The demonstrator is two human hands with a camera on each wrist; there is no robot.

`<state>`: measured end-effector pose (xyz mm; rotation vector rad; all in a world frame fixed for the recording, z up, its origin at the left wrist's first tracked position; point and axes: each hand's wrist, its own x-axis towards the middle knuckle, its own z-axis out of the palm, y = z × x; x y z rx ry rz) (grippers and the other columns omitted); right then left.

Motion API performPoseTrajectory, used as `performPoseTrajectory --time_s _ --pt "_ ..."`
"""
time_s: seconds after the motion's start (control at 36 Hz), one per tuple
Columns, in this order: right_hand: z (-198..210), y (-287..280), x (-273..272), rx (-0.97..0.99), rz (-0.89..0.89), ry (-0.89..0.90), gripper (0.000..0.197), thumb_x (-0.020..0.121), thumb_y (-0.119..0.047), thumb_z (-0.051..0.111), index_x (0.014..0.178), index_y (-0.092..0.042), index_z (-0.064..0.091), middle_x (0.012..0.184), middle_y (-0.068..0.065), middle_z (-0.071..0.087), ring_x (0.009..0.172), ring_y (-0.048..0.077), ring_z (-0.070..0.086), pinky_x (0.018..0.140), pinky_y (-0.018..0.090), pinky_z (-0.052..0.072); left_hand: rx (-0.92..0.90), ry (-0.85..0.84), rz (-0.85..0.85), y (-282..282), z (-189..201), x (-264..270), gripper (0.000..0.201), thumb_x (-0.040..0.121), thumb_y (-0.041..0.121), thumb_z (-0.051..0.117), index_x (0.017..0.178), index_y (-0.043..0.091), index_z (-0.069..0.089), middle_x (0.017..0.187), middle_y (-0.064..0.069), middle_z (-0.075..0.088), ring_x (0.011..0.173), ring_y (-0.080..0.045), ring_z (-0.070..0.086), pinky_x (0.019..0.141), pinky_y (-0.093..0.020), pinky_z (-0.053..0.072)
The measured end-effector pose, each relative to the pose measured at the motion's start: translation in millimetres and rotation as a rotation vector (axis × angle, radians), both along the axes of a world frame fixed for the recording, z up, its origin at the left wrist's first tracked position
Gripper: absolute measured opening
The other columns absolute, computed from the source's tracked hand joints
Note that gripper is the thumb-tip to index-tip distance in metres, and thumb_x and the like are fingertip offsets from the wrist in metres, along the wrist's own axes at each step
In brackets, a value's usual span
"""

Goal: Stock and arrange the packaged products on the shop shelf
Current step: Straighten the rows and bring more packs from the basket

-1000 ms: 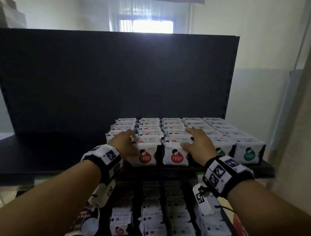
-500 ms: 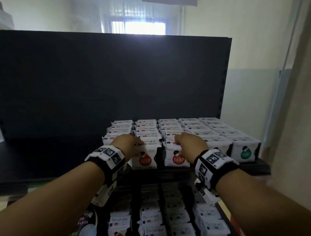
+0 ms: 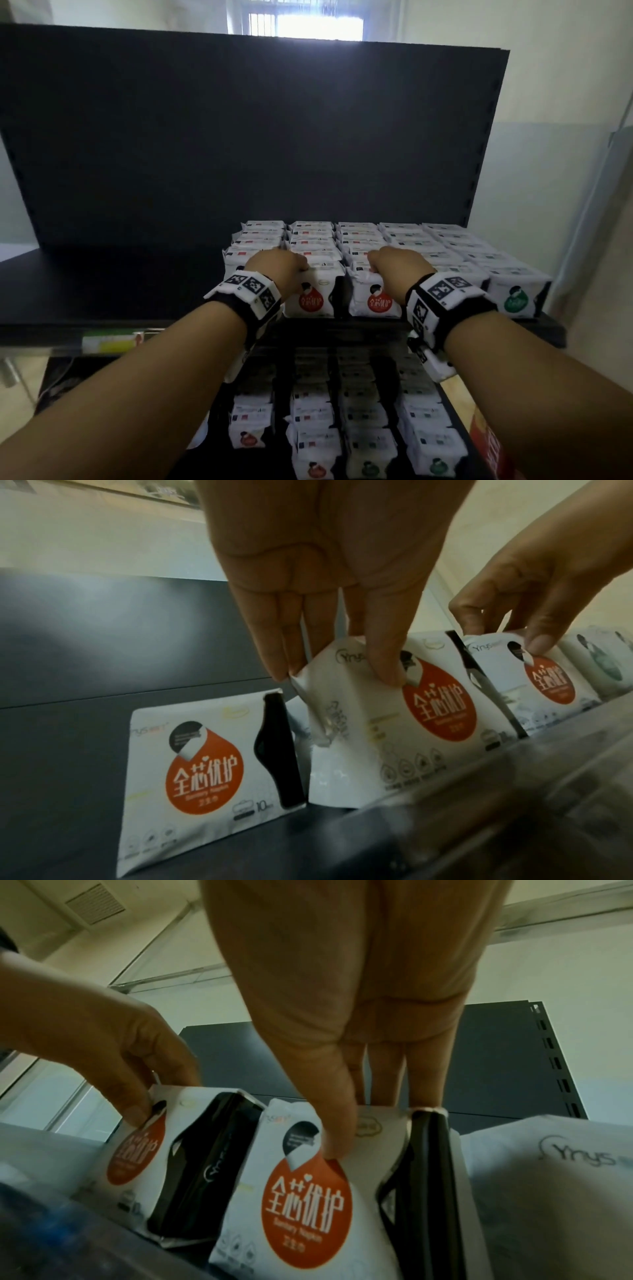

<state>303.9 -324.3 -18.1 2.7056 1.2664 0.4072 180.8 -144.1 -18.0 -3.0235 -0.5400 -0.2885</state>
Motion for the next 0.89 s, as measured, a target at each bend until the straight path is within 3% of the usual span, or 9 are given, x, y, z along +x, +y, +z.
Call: performPoseTrajectory --time_s 0.11,0.19,0.31,0.42,0.53,0.61,0.69,0.81,0.89 --pt "-1.3 2.8 -2.4 -0.010 -0.036 -0.004 0.031 0.085 -0.009 0.060 0.114 -0.010 0.048 0.112 0.010 0.053 0.093 0.029 0.058 0.067 0.033 0.040 -0.026 -0.007 0.019 -1.5 0.3 -1.2 0.033 0.092 0.035 0.050 0.125 0.033 0.056 0.123 0.001 0.060 0.109 -0.023 0.057 0.075 -0.030 0.041" --pt "-0.5 4.7 -4.9 0.017 -0.071 0.044 0.039 0.083 -0.013 0.067 0.117 -0.010 0.047 0.120 0.011 0.049 0.098 0.029 0.058 0.071 0.034 0.045 -0.071 0.019 -0.001 -2.5 2.8 -4.3 0.035 0.093 0.034 0.048 0.128 0.031 0.054 0.127 0.000 0.059 0.112 -0.023 0.056 0.085 -0.033 0.045" --pt "6.6 4.8 -22.7 0.237 -0.096 0.077 0.045 0.081 -0.027 0.072 0.117 -0.009 0.052 0.124 0.013 0.046 0.105 0.031 0.054 0.079 0.036 0.049 -0.166 -0.140 -0.011 2.6 2.3 -20.3 0.044 0.089 0.043 0.053 0.131 0.033 0.049 0.126 0.001 0.059 0.110 -0.022 0.057 0.080 -0.030 0.045" --pt "16.2 22.0 -68.4 0.466 0.059 0.060 0.013 0.087 -0.028 0.065 0.088 -0.017 0.059 0.104 0.005 0.051 0.090 0.023 0.054 0.074 0.034 0.045 -0.239 -0.303 -0.078 13.9 -3.0 -46.8 0.037 0.087 0.042 0.058 0.122 0.033 0.057 0.120 0.007 0.062 0.108 -0.017 0.058 0.087 -0.031 0.048" --pt "7.4 54.6 -127.2 0.470 0.201 0.183 0.014 0.089 -0.030 0.061 0.080 -0.020 0.057 0.083 -0.003 0.056 0.077 0.018 0.056 0.068 0.035 0.048 -0.343 -0.365 -0.127 25.8 -14.6 -84.3 0.017 0.086 0.039 0.059 0.096 0.028 0.067 0.097 0.007 0.069 0.091 -0.015 0.063 0.079 -0.032 0.052" --pt "-17.0 81.7 -168.5 0.455 0.268 0.312 0.012 0.089 -0.030 0.062 0.082 -0.021 0.056 0.082 -0.006 0.055 0.078 0.016 0.054 0.069 0.032 0.045 -0.394 -0.335 -0.172 41.0 -37.3 -121.2 0.015 0.086 0.032 0.059 0.091 0.023 0.068 0.091 0.001 0.070 0.085 -0.020 0.064 0.075 -0.036 0.053" --pt "-57.9 108.0 -204.2 0.409 0.261 0.438 0.011 0.088 -0.030 0.064 0.083 -0.022 0.059 0.084 -0.007 0.056 0.082 0.012 0.053 0.071 0.029 0.043 -0.411 -0.263 -0.193 65.3 -79.0 -163.2 0.017 0.085 0.030 0.060 0.094 0.020 0.070 0.094 -0.004 0.071 0.088 -0.024 0.064 0.072 -0.031 0.049" --pt "-131.8 137.4 -243.9 0.221 0.185 0.677 0.013 0.088 -0.027 0.065 0.094 -0.015 0.066 0.083 -0.008 0.057 0.081 0.011 0.054 0.066 0.023 0.038 -0.521 -0.025 -0.121 105.2 -157.6 -212.3 0.018 0.086 0.029 0.062 0.100 0.021 0.071 0.100 -0.001 0.071 0.096 -0.020 0.064 0.084 -0.034 0.050" --pt "-193.7 146.9 -261.9 0.109 0.118 0.787 0.016 0.091 -0.026 0.062 0.099 -0.013 0.065 0.097 -0.001 0.064 0.092 0.017 0.059 0.079 0.028 0.046 -0.537 0.129 -0.053 131.5 -217.6 -242.2 0.020 0.089 0.032 0.060 0.103 0.022 0.070 0.107 -0.002 0.069 0.101 -0.022 0.061 0.084 -0.028 0.047"
